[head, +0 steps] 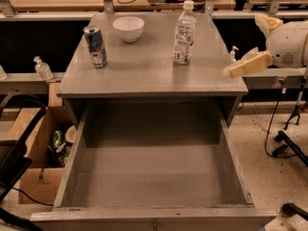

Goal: Place blue plastic bottle into top drawer

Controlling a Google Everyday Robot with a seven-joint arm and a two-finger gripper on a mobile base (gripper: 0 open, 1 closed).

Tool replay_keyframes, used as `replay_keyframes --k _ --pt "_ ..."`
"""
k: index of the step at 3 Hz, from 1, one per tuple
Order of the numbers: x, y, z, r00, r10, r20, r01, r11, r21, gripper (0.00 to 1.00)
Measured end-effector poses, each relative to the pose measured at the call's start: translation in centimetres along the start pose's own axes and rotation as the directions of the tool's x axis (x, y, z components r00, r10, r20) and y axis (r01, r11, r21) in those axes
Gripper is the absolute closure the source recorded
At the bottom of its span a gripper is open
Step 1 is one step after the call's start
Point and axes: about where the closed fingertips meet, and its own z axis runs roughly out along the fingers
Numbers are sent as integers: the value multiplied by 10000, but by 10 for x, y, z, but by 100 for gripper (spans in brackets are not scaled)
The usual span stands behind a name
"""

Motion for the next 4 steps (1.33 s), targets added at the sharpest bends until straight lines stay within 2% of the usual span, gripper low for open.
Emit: replay_keyframes --k 1,2,3,4 --pt "0 0 0 10000 1 -14 -1 10000 0 0" --pt "0 -12 16 9949 752 669 -770 9967 249 0" --pt "-9 -44 53 9543 1703 2457 -1862 9816 430 0" --pt "-16 -73 88 9101 2204 3510 -2412 9704 160 0"
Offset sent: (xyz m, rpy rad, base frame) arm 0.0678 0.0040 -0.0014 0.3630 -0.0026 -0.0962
